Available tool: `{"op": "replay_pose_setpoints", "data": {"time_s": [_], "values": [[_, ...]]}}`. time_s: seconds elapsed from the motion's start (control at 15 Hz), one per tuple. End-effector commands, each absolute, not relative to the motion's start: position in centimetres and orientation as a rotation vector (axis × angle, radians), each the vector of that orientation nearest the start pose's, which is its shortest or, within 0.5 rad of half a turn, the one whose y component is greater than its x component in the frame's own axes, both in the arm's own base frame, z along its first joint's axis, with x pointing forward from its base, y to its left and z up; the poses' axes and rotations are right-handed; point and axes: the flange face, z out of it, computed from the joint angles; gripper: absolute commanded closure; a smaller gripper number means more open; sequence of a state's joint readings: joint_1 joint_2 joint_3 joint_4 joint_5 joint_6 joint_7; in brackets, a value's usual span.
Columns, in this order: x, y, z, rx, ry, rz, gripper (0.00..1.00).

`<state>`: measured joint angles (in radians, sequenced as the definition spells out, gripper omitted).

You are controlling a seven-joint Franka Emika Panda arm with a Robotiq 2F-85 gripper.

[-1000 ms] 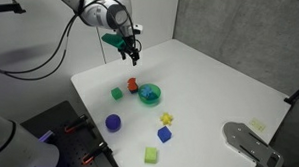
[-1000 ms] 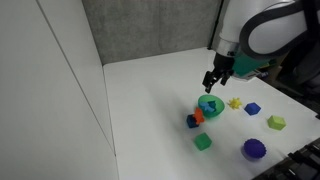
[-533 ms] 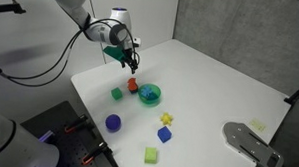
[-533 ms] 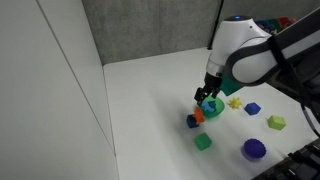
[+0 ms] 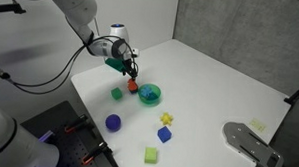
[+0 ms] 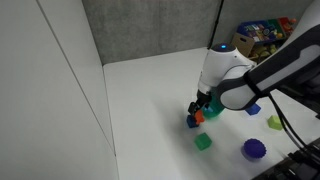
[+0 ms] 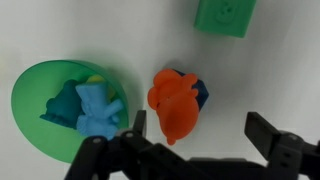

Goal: Put the orange bear toy in the green bowl

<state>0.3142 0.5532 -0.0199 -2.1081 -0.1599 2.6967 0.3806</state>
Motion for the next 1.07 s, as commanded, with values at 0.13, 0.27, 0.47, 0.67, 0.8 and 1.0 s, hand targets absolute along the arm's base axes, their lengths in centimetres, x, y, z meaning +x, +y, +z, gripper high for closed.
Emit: {"op": "replay_pose_setpoints", "data": {"time_s": [0.13,0.27,0.47,0.67,0.8,1.0], "values": [[56.5,18.4,13.1,-3.292,-0.114,-0.172,0.44],[56.9,18.5,13.5,-3.318,-0.106,-0.195,0.59],[57.7,18.3,15.5,-3.328,-0.078,-0.25,0.83],[58.8,17.7,18.0,-3.314,-0.046,-0.289,0.92],[59.7,16.9,19.4,-3.315,-0.015,-0.334,0.91],[60.9,14.8,20.6,-3.338,0.037,-0.383,0.92]]}}
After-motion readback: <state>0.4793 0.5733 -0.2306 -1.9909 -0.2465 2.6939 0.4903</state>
